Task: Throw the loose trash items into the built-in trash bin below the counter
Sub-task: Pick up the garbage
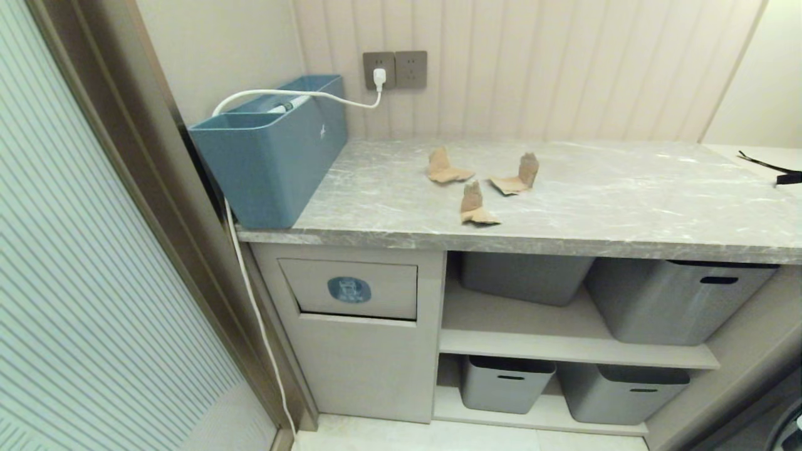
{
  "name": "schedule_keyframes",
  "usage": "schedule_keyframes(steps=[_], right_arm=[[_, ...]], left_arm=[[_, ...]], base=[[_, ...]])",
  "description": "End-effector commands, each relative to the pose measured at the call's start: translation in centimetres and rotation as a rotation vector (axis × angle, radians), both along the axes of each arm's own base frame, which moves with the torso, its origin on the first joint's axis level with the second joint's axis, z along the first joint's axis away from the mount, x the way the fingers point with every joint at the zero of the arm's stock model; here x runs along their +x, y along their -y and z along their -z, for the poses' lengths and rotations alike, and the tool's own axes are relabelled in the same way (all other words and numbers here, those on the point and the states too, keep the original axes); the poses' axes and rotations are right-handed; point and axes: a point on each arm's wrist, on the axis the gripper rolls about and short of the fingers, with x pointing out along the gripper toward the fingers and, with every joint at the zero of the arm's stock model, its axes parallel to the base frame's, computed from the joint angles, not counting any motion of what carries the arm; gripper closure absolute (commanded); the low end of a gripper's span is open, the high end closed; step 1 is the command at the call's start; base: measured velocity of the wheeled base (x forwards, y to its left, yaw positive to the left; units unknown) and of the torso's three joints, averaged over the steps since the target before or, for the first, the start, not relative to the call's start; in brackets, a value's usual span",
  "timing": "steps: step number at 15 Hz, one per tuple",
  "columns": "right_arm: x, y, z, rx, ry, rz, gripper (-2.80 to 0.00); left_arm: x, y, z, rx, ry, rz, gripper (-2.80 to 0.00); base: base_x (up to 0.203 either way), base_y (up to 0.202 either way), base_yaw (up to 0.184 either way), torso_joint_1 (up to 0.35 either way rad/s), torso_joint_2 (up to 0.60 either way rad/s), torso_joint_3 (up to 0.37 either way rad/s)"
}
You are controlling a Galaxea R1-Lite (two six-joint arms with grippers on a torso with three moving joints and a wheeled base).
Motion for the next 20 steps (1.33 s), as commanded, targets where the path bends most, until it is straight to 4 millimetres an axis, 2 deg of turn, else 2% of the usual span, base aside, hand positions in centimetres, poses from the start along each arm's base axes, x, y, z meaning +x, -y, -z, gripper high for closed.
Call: schedule_keyframes(steps=[1,14,20], right_arm=[[-0.01,0.00,0.01,-0.001,0.001,-0.001,0.00],[-0.01,0.00,0.01,-0.001,0.001,-0.001,0.00],[-0.01,0.00,0.01,-0.001,0.001,-0.001,0.00]], left_arm=[[-0.01,0.00,-0.01,0.001,0.003,0.000,0.00],[-0.01,0.00,-0.01,0.001,0.003,0.000,0.00],[0.00,0.00,-0.03,0.004,0.003,-0.001,0.00]], base=[[0.000,0.000,0.000,0.228,-0.51,-0.271],[0.000,0.000,0.000,0.262,-0.56,-0.296],[0.000,0.000,0.000,0.070,-0.14,-0.073]])
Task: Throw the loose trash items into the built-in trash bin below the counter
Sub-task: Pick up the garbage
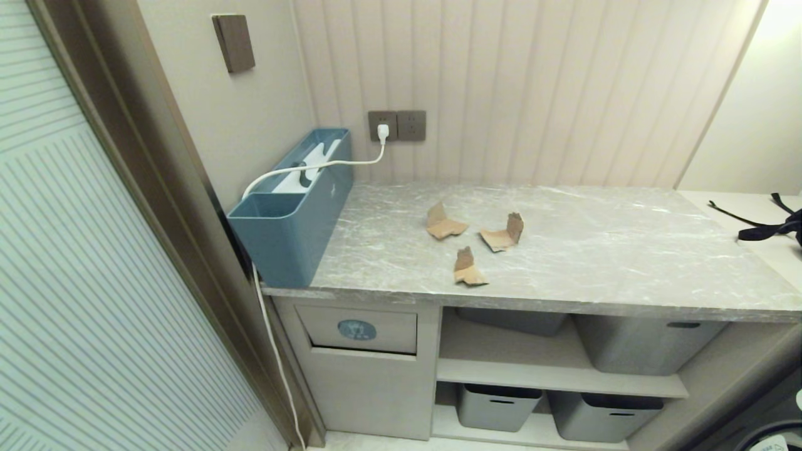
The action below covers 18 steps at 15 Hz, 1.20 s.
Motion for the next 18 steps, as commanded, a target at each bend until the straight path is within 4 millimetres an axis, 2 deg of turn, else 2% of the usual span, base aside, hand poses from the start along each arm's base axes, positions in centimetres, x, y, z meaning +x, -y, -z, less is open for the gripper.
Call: schedule_keyframes(steps=[1,5,14,18], right_arm=[[-0.01,0.00,0.00,0.000,0.001,-0.001,0.00],[-0.01,0.00,0.00,0.000,0.001,-0.001,0.00],[-0.01,0.00,0.00,0.000,0.001,-0.001,0.00],[-0.01,0.00,0.00,0.000,0.001,-0.001,0.00]], left_arm=[[0.00,0.00,-0.01,0.002,0.002,0.001,0.00],[-0.01,0.01,0.02,0.008,-0.004,0.006,0.00],[-0.01,0.00,0.01,0.005,0.002,0.003,0.00],[0.00,0.00,0.02,0.005,-0.001,0.003,0.00]], base=[[0.000,0.000,0.000,0.000,0.00,0.000],[0.002,-0.054,0.005,0.002,0.00,0.000],[0.000,-0.189,0.001,0.003,0.00,0.002],[0.000,-0.024,0.000,0.000,0.00,0.001]])
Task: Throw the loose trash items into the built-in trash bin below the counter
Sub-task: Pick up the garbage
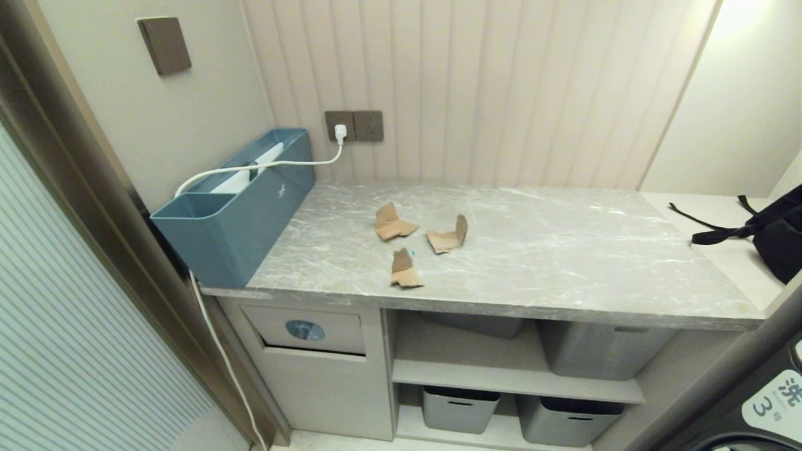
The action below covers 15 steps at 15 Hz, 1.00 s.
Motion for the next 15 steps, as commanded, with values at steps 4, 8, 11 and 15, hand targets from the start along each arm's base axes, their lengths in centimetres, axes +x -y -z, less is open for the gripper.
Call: schedule_keyframes(steps=[4,8,11,15], right_arm=[[-0.01,0.00,0.00,-0.001,0.002,-0.001,0.00],[-0.01,0.00,0.00,-0.001,0.002,-0.001,0.00],[-0.01,0.00,0.00,-0.001,0.002,-0.001,0.00],[-0.01,0.00,0.00,-0.001,0.002,-0.001,0.00]], left_arm=[[-0.01,0.00,0.01,0.000,0.001,0.000,0.00],[-0.01,0.00,-0.01,0.000,0.003,0.000,0.00],[-0.01,-0.01,-0.01,-0.011,0.003,-0.003,0.00],[-0.01,-0.01,-0.01,-0.011,0.003,-0.003,0.00]], base=[[0.147,0.005,0.000,-0.003,0.00,0.003],[0.198,0.000,-0.002,0.003,0.00,-0.001],[0.197,0.000,-0.001,0.003,0.00,0.002],[0.073,0.000,-0.002,0.003,0.00,0.002]])
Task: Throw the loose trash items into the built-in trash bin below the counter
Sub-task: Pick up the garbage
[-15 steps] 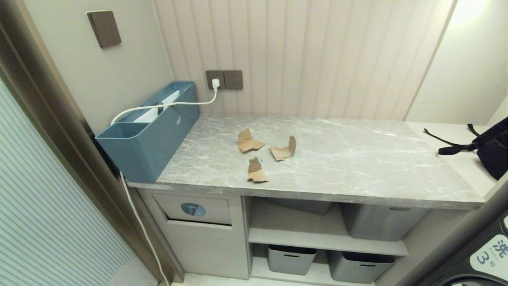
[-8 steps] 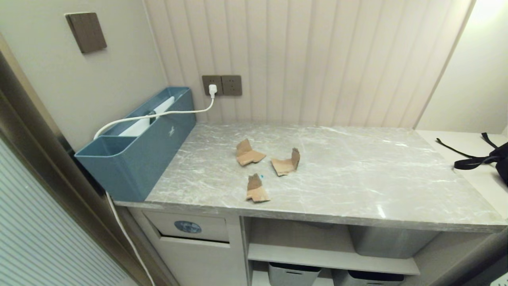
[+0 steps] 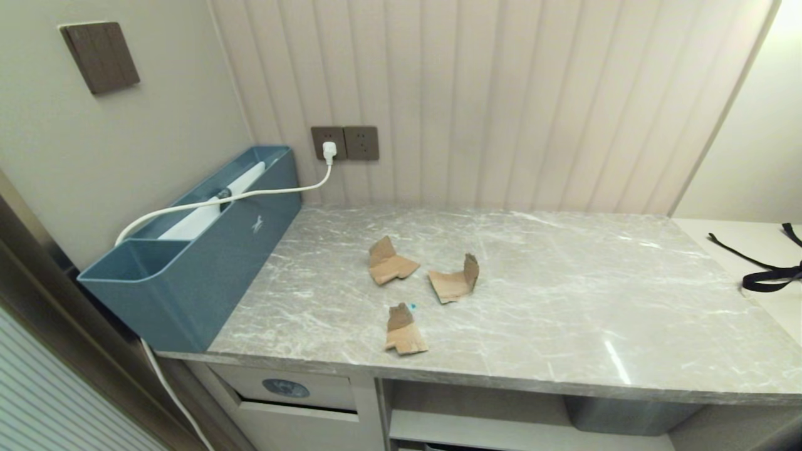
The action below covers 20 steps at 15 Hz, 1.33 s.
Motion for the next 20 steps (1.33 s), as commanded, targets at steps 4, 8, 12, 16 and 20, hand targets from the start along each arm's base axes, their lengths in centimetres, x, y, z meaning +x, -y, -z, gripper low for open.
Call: schedule_keyframes(steps=[4,8,12,16,20], right_arm=[[0.0,0.0,0.0,0.000,0.001,-0.001,0.00],[0.0,0.0,0.0,-0.003,0.003,-0.001,0.00],[0.0,0.0,0.0,-0.003,0.003,-0.001,0.00],[0.0,0.0,0.0,-0.011,0.003,-0.003,0.00],[0.0,0.0,0.0,-0.010,0.003,-0.003,0.00]], left_arm=[[0.0,0.0,0.0,0.009,0.007,0.005,0.00],[-1.2,0.1,-6.3,0.008,0.137,0.062,0.00],[3.8,0.7,-14.4,-0.110,-0.043,0.330,-2.80],[13.5,2.3,-16.0,-0.171,-0.265,0.562,-2.80],[23.2,5.5,-12.2,-0.131,-0.408,0.725,-2.80]], base=[[0.000,0.000,0.000,0.000,0.00,0.000],[0.000,0.000,0.000,0.000,0.00,0.000],[0.000,0.000,0.000,0.000,0.00,0.000],[0.000,0.000,0.000,0.000,0.00,0.000],[0.000,0.000,0.000,0.000,0.00,0.000]])
